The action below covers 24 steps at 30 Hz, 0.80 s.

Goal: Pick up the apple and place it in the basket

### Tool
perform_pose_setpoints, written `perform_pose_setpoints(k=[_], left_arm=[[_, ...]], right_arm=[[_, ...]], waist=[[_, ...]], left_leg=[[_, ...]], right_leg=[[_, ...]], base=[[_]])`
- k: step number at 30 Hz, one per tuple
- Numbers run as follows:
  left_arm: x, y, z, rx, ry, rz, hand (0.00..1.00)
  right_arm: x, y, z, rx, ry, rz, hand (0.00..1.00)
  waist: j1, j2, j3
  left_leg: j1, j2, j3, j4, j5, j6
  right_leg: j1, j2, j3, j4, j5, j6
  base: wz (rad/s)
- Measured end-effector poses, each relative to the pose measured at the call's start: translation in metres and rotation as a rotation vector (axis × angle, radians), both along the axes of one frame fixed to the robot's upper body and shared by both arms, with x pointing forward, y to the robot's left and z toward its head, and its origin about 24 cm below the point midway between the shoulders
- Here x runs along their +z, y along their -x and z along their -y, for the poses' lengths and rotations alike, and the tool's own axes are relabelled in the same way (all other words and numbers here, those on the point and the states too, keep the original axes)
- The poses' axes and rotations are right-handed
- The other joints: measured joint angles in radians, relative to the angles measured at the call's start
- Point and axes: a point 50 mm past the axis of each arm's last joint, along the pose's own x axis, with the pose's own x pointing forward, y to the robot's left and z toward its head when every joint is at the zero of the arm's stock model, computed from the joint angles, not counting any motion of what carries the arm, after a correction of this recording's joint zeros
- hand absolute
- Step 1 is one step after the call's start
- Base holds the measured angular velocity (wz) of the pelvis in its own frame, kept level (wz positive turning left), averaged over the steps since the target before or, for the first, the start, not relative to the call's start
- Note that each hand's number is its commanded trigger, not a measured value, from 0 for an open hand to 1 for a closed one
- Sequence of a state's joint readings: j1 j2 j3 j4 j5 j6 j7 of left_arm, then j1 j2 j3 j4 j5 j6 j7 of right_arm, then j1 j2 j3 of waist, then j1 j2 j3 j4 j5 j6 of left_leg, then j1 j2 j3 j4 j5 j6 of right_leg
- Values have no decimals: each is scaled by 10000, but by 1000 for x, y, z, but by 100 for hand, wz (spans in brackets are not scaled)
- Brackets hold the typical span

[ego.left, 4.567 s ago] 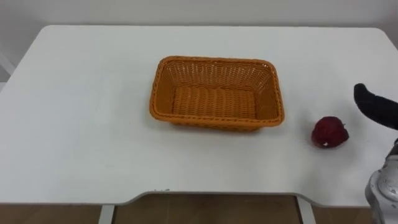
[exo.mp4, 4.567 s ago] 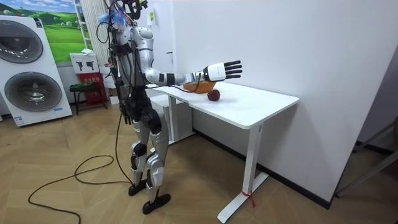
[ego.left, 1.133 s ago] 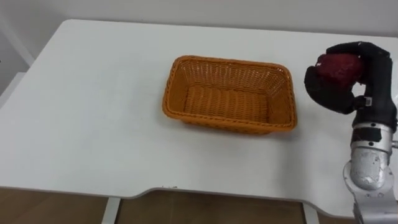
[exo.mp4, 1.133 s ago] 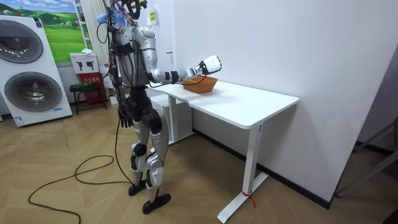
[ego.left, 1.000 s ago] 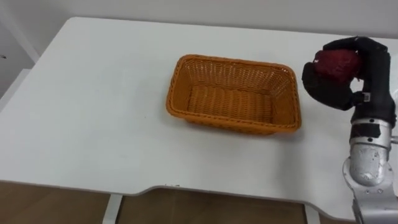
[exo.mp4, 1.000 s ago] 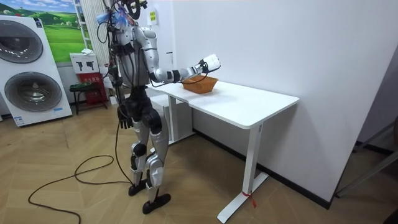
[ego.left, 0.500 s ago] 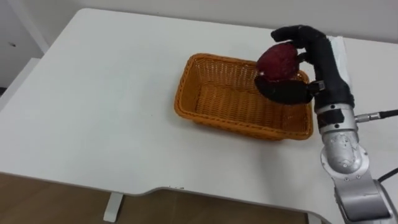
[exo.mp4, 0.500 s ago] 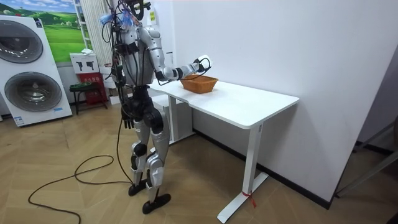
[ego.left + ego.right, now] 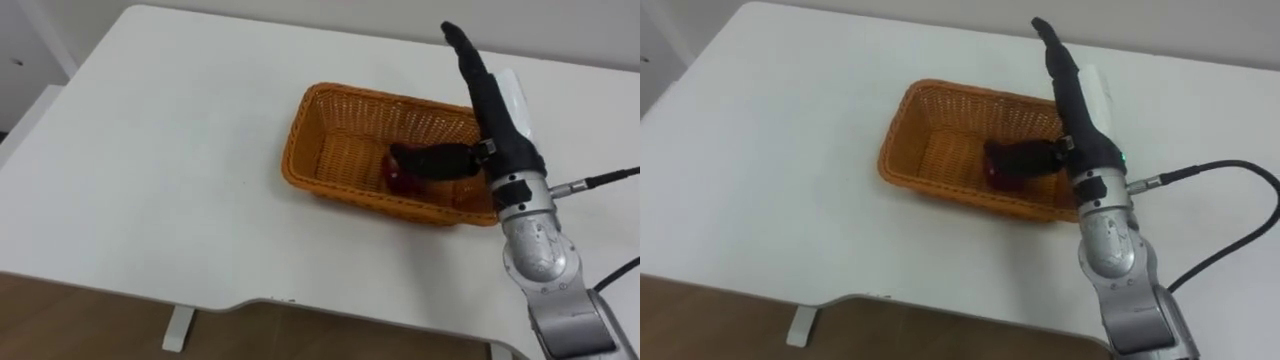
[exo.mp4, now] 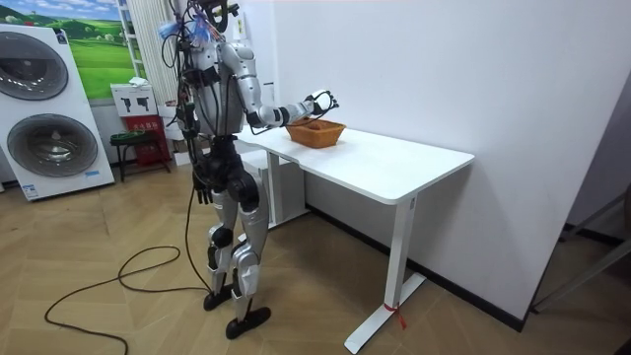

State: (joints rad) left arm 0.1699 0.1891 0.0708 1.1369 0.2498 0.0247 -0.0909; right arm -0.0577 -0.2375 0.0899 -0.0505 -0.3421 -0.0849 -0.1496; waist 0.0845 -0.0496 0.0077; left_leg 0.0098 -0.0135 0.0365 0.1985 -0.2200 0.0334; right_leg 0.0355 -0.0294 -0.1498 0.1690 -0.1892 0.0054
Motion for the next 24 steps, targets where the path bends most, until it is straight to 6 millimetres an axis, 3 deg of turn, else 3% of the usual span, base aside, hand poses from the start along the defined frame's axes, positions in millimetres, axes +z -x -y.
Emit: perform_pose_setpoints(k=[6, 9, 11, 13, 15, 19, 21, 24], left_arm=[[0, 7, -2, 154, -64, -134, 0], [1, 12, -5, 504, -288, -126, 0], [2, 16, -10, 842, -466, -96, 0], [2, 21, -12, 1071, -578, -144, 0], [3, 28, -16, 1449, -674, -162, 0], [6, 43, -23, 2144, -1029, -254, 0], [8, 50, -27, 2307, -1226, -321, 0], [9, 56, -29, 2293, -1415, -472, 0]], right_arm=[[4, 0, 25, -975, -1182, 149, 0], [11, 3, 53, -2242, -1745, 673, 0], [19, 9, 85, -3775, -1967, 1367, 0], [26, 16, 106, -4839, -2004, 1925, 0], [29, 24, 129, -5987, -2013, 2377, 0], [34, 62, 181, -9218, -2388, 3576, 0], [24, 80, 199, -10689, -2701, 3733, 0], [5, 111, 222, -12854, -3818, 3745, 0]], waist=[[-303, -7, -12], [-588, -21, -27], [-808, -4, -60], [-873, 13, -71], [-1155, 3, -115], [-1359, -13, -135], [-1603, -89, -194], [-1710, -107, -204]], left_leg=[[182, 5, -37, -12, 2, -2], [162, 6, -28, 0, 2, -2], [144, 3, -15, 19, 2, -1], [197, 5, 142, 9, 2, -2], [230, 11, 149, -9, 2, -2], [235, 19, 195, -6, 2, -2], [216, 27, 189, 11, 1, -3], [200, 18, 200, 17, 1, -2]], right_leg=[[196, -16, -15, -20, 0, 0], [193, -18, -52, 0, 0, 0], [180, -26, -49, 5, 0, 1], [156, -17, 83, 11, 1, 2], [168, -4, 105, 21, 0, 2], [143, 6, 124, 38, 0, 1], [148, 12, 107, 39, 0, 0], [119, 1, 127, 79, -1, 1]], base=[[2], [2], [-2], [-17], [-6], [-3], [2], [0]])
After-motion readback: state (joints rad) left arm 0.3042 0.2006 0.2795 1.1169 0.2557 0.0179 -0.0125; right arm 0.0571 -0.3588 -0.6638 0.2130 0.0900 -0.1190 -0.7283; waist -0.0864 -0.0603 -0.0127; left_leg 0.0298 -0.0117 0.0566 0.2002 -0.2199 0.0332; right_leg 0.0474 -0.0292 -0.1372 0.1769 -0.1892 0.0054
